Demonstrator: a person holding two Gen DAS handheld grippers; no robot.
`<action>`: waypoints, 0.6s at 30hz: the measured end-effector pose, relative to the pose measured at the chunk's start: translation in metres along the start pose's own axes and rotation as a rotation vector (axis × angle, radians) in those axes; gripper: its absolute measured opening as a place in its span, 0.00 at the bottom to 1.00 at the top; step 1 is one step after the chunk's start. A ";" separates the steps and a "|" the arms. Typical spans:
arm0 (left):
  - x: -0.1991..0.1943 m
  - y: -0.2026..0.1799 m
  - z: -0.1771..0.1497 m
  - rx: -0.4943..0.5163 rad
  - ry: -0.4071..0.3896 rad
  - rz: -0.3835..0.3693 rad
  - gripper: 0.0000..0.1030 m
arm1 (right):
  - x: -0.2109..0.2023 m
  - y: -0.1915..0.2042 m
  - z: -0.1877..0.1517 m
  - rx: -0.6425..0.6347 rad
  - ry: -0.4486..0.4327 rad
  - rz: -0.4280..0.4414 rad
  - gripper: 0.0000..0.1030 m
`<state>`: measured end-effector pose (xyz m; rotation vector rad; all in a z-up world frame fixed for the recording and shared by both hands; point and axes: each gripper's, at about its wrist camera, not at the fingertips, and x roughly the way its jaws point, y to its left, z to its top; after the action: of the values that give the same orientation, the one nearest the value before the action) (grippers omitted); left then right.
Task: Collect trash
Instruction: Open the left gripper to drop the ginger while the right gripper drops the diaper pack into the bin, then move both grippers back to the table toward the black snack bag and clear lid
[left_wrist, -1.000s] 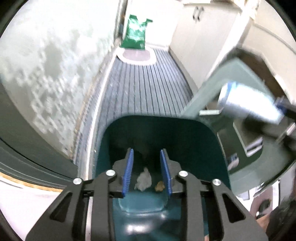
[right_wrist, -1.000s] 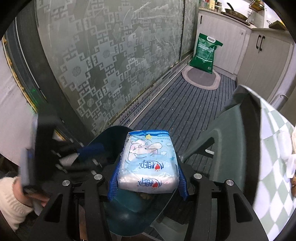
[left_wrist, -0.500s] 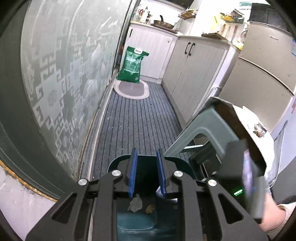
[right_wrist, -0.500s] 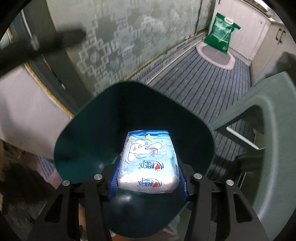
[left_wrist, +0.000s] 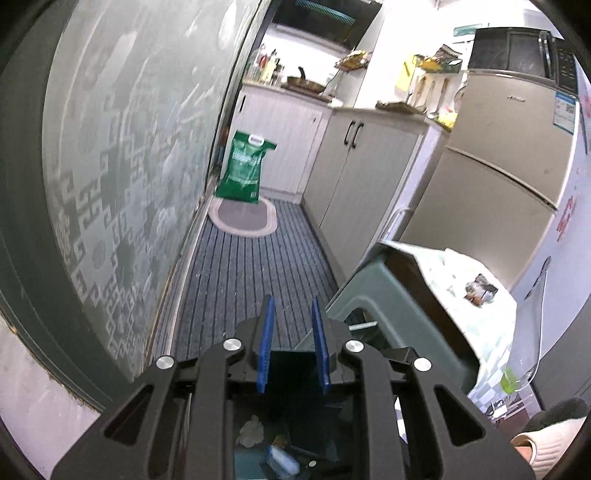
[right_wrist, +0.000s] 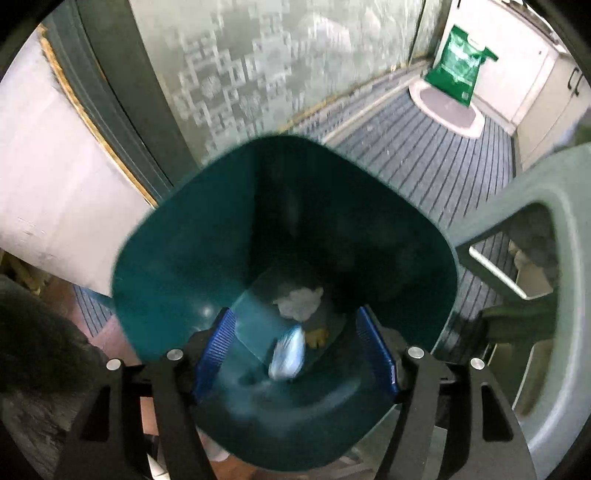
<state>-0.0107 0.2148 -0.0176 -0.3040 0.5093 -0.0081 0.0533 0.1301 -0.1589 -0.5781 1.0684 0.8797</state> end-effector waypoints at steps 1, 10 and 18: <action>-0.003 -0.002 0.002 0.000 -0.012 -0.003 0.21 | -0.006 0.001 0.001 -0.001 -0.016 0.002 0.67; -0.027 -0.022 0.023 -0.023 -0.147 -0.085 0.26 | -0.076 0.003 0.011 -0.017 -0.184 0.011 0.53; -0.038 -0.048 0.033 -0.011 -0.228 -0.168 0.36 | -0.148 -0.034 0.004 0.038 -0.346 -0.038 0.52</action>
<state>-0.0249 0.1819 0.0415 -0.3533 0.2569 -0.1323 0.0532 0.0662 -0.0215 -0.3953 0.7564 0.8867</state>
